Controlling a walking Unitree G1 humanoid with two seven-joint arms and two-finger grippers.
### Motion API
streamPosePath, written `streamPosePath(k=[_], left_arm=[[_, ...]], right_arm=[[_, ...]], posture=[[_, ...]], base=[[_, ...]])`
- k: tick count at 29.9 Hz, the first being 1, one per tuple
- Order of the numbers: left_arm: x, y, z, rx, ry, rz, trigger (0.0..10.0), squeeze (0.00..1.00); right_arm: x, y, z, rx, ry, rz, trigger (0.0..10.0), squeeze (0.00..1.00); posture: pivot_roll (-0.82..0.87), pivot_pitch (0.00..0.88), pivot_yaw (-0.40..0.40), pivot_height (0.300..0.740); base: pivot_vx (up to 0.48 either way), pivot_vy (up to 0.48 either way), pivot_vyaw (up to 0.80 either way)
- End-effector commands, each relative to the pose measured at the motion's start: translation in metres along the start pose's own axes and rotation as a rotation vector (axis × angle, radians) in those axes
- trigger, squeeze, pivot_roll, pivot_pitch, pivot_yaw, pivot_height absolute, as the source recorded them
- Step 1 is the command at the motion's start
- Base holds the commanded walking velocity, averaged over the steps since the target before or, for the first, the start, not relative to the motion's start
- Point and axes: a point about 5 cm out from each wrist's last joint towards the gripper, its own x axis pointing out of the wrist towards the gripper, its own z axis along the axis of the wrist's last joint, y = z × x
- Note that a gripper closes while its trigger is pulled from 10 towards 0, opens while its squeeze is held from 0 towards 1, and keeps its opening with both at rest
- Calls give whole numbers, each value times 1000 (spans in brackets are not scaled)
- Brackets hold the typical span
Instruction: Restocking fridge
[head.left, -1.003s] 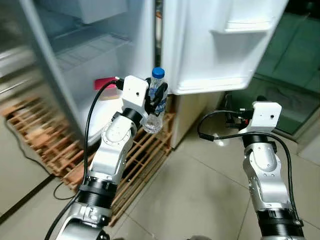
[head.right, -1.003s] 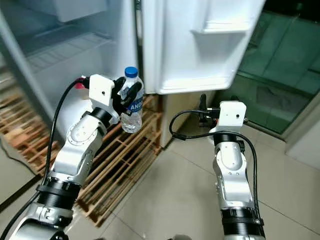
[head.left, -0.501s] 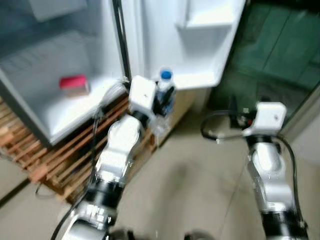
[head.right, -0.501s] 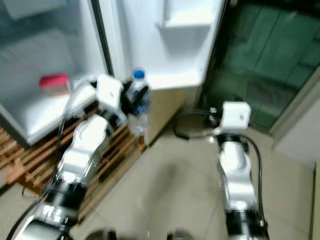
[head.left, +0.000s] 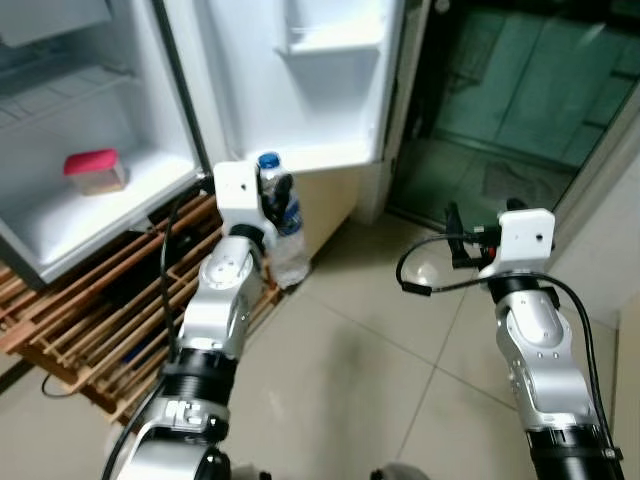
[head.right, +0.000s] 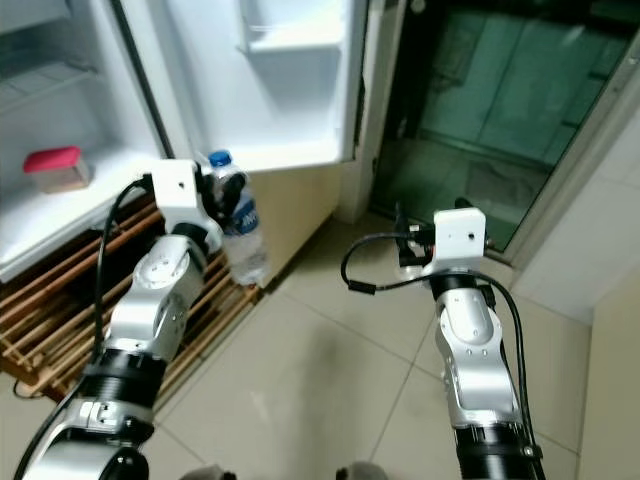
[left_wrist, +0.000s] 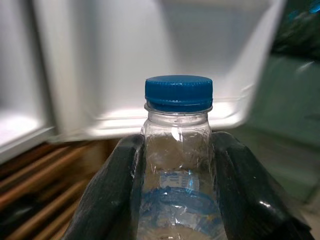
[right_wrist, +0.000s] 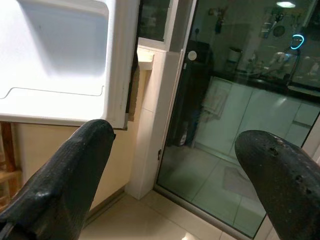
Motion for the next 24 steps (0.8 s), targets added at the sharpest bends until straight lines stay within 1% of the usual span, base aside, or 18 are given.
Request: streamPosePath(k=[1,3,4,5,7,10,13,14,15,17,20,24], left_arm=[[-3,13,-2,38,-10,53,10000,0],[-8,13,-5,62,-11,48,10000,0],[-8,13,-5,62,-11,48,10000,0],[-10,9,0,49,-54,22,10000,0],[-10,0,11,63,-109,-3,10000,0],[-5,-7,21,71,-142,-18,10000,0],[-2,-5,26,55,-153,-1,10000,0],[0,1,26,10,-131,38,10000,0],[0,1,26,10,-131,38,10000,0],[0,6,24,-21,-104,71,10000,0],[1,9,25,-28,-104,93,10000,0],[2,8,27,-25,-110,93,10000,0]], right_arm=[[-2,0,3,21,-14,5,10000,0],[-6,-2,3,22,-10,6,10000,0],[-6,-2,3,22,-10,6,10000,0],[-10,-2,2,23,-3,9,10000,0],[-14,-1,-1,16,17,29,10000,0],[-14,0,-3,14,27,38,10000,0],[-12,0,-3,17,28,32,10000,0],[-10,-1,-3,23,28,21,10000,0],[-10,-1,-3,23,28,21,10000,0],[-10,-2,-3,27,29,11,10000,0],[-12,-2,-4,33,35,4,10000,0],[-12,-1,-4,37,38,6,10000,0]], posture=[[-156,0,1,711],[-156,0,1,711],[-156,0,1,711],[-155,0,-24,711],[-155,0,-28,711],[-153,0,-13,711],[-158,0,-5,711],[-164,0,7,711],[-164,0,7,711],[-164,0,10,711],[-156,0,9,711],[-152,0,5,711]], base=[[0,0,0],[0,0,0],[0,0,0],[289,0,0],[480,0,0],[480,0,0],[480,0,0],[458,0,0],[458,0,0],[450,0,0],[441,0,0],[442,0,0]])
